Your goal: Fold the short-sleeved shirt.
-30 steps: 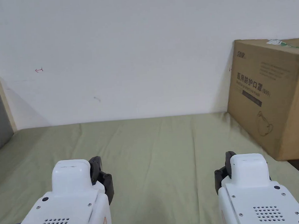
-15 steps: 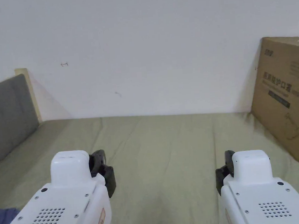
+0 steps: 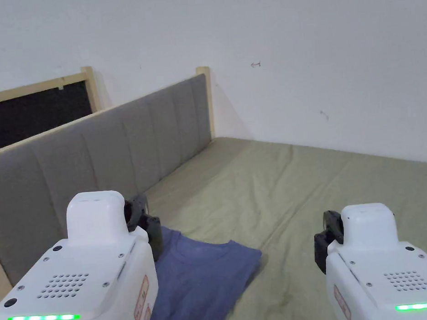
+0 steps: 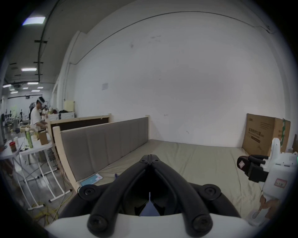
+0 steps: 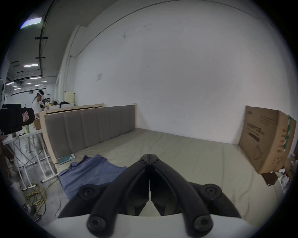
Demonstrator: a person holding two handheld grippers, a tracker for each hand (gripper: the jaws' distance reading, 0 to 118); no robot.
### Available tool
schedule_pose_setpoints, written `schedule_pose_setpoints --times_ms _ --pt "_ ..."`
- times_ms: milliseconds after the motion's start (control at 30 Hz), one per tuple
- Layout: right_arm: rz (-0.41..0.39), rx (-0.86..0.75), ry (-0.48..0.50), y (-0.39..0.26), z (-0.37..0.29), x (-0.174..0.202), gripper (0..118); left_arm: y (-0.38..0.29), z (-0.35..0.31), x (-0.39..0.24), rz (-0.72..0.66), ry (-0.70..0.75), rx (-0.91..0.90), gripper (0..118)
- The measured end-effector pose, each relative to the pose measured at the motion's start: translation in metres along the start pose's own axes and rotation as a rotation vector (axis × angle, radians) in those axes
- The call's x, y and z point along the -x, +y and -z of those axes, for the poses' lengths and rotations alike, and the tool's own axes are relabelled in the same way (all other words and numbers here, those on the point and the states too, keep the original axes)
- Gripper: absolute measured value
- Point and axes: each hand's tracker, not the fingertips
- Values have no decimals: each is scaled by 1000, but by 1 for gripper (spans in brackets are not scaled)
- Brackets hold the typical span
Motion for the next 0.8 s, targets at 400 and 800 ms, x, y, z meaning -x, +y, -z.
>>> schedule_pose_setpoints --times_ms 400,800 --pt "-9 91 -2 -20 16 -7 0 -76 115 0 2 -48 328 0" --pt "-5 239 -35 -58 46 -28 0 -203 260 11 -85 -18 773 93"
